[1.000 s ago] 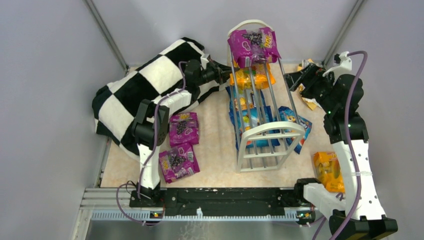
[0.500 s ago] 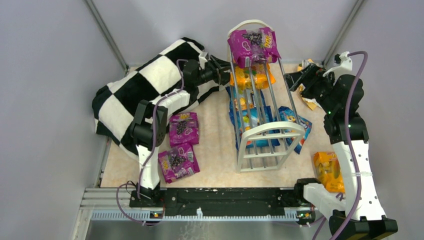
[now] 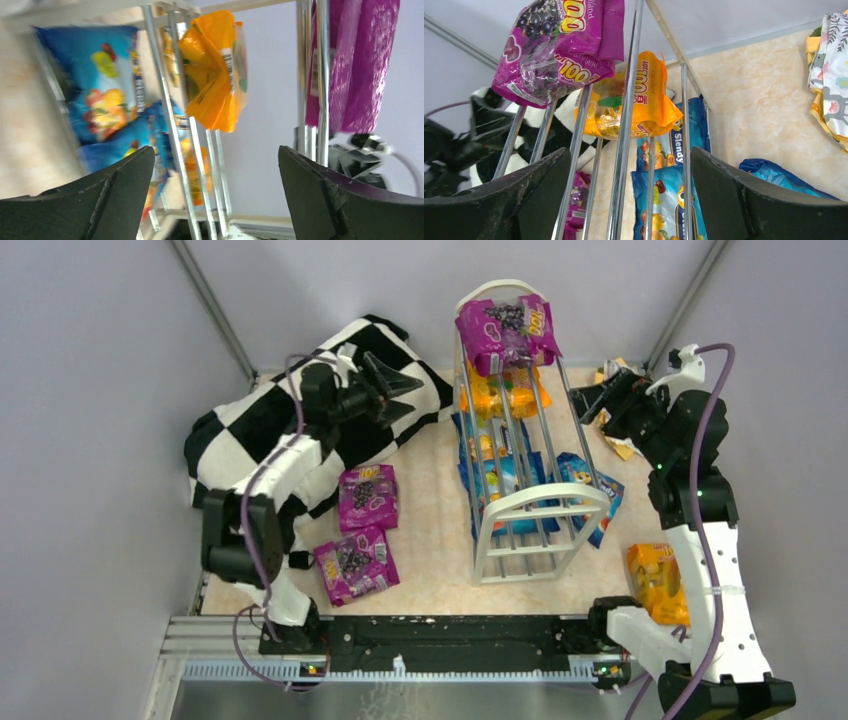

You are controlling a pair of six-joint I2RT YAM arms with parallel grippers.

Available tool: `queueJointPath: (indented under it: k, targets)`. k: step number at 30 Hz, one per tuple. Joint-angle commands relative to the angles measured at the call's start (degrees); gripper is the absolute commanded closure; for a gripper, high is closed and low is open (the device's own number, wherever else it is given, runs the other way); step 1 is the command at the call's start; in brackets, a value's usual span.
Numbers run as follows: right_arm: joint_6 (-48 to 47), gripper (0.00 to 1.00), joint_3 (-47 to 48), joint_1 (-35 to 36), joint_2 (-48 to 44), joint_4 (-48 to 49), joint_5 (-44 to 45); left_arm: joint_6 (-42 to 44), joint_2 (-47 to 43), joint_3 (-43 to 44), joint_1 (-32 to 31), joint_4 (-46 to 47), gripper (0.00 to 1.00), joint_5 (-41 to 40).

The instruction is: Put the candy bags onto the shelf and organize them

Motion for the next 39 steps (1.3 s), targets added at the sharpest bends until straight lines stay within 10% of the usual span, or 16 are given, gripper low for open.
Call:
queueJointPath:
  k: [1,8,13,22,30,39]
  targets:
    - [-1.9,0.12,0.0,0.4,-1.3,0.1,0.8,35.3,-15.8,-0.2,0.4,-32.0,0.01,-7.0]
    - [-4.8,0.11,1.1,0.4,-2.4,-2.1,5.3,51.7,-35.8,-13.9,-0.9,-57.8,0.01,-20.0]
    - [-5.2,0.11,1.2,0.4,-1.9,-2.0,7.0,47.7,-44.4,-20.8,-1.5,-62.1,0.01,-22.7]
    - [-3.4,0.11,0.5,0.4,0.3,-1.8,2.7,29.4,-46.5,-21.0,-1.4,-77.3,0.01,-54.4]
    - [-3.8,0.11,-0.2,0.4,0.1,-1.4,1.8,16.1,-54.6,-31.6,-1.4,-75.6,0.02,-56.8]
    - [-3.8,0.11,-1.5,0.4,-0.1,-0.6,0.8,19.6,-51.1,-38.5,-1.4,-66.8,0.02,-44.1]
